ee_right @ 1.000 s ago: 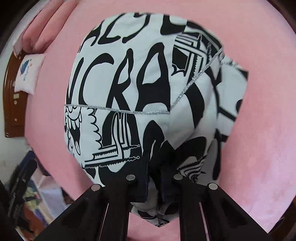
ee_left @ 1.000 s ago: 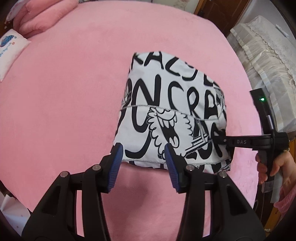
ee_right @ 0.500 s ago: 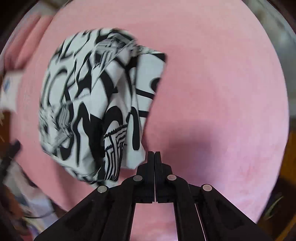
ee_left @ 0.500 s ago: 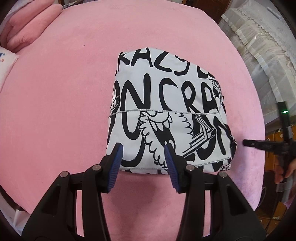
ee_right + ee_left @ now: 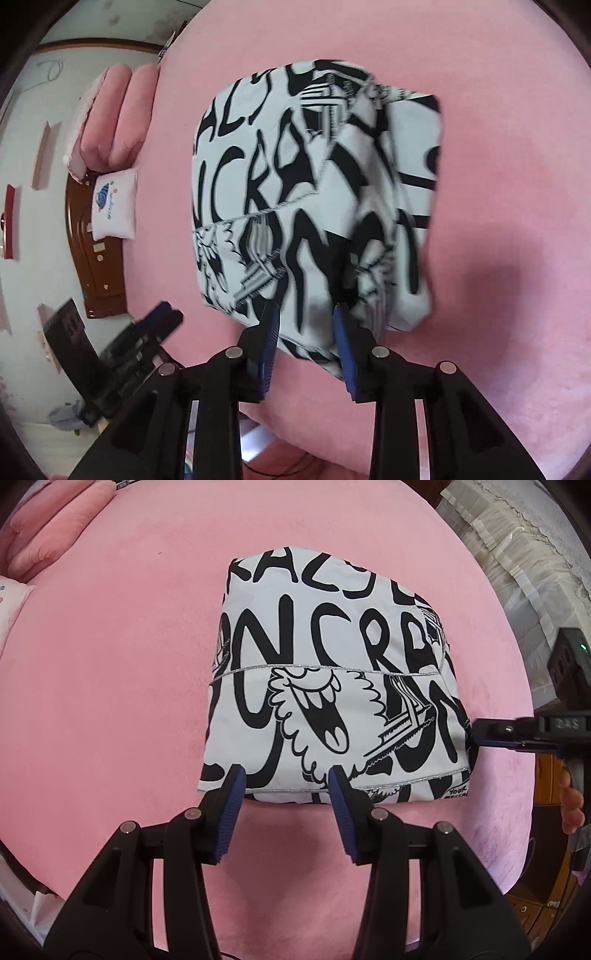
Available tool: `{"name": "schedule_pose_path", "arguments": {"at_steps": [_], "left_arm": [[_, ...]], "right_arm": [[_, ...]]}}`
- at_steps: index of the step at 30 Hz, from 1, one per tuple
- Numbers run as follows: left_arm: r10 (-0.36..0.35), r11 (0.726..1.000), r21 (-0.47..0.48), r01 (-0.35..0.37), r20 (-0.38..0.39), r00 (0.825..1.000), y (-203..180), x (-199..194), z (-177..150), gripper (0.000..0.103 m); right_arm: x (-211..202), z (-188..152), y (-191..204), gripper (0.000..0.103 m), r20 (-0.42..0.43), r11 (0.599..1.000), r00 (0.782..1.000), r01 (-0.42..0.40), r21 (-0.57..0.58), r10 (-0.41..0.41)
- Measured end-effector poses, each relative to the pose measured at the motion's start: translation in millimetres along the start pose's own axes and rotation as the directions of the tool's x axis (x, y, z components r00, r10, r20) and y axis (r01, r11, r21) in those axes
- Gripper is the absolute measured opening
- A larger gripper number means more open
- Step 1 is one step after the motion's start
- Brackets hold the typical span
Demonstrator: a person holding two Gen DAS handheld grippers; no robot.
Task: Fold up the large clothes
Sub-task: 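Press the bundle's edge with both open tools to square it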
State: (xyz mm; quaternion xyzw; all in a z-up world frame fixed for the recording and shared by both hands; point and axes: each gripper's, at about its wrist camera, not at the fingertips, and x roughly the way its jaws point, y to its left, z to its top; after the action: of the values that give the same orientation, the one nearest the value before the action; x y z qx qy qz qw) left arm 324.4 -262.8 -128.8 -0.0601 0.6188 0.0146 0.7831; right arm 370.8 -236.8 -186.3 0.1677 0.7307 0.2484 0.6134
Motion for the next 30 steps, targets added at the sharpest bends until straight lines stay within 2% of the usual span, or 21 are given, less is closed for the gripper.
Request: {"name": "schedule_pose_path", "arguments": {"at_steps": [2,3,6,9,11,15,18,22,25,30], "left_arm": [[0.002,1.000,-0.004,-0.002,-0.002,1.000,3,0,0,0.043],[0.000,1.000,-0.009,0.000,-0.002,1.000,5,-2,0,0.043],[-0.006,1.000,-0.031,0.006,-0.004,1.000,12,-4,-1,0.043],[0.002,0.999,-0.050,-0.003,-0.013,1.000,17,-2,-3,0.043],[-0.001,0.998,-0.062,0.000,-0.007,1.000,19,-2,-3,0.043],[0.002,0.997,-0.082,-0.003,-0.016,1.000,26,2,-6,0.043],[0.004,0.996,-0.088,-0.006,-0.024,1.000,30,5,-7,0.043],[0.001,0.997,-0.071,-0.003,-0.021,1.000,35,4,-9,0.043],[-0.016,0.998,-0.060,0.015,-0.010,1.000,36,1,-7,0.043],[-0.038,0.998,-0.059,0.038,-0.010,0.999,42,3,-3,0.043]], "right_arm": [[31,13,-4,0.032,-0.030,0.995,0.996,0.088,0.052,-0.086],[33,19,-13,0.032,-0.028,0.992,0.995,0.098,0.077,-0.096],[45,26,-11,0.029,0.013,0.994,0.999,0.045,0.095,-0.046],[55,27,5,0.015,0.023,0.997,0.997,0.080,0.021,-0.080],[56,26,12,0.008,0.064,0.997,0.995,0.073,-0.015,-0.072],[47,14,10,0.005,0.150,0.998,0.987,0.056,0.002,-0.056],[34,8,16,0.005,0.201,0.990,0.971,0.139,-0.015,-0.133],[24,4,19,0.004,0.200,0.973,0.956,0.227,-0.037,-0.215],[17,-2,21,0.004,0.232,0.942,0.924,0.327,-0.076,-0.302],[35,-3,8,0.004,0.200,0.930,0.913,0.367,-0.016,-0.356]]}}
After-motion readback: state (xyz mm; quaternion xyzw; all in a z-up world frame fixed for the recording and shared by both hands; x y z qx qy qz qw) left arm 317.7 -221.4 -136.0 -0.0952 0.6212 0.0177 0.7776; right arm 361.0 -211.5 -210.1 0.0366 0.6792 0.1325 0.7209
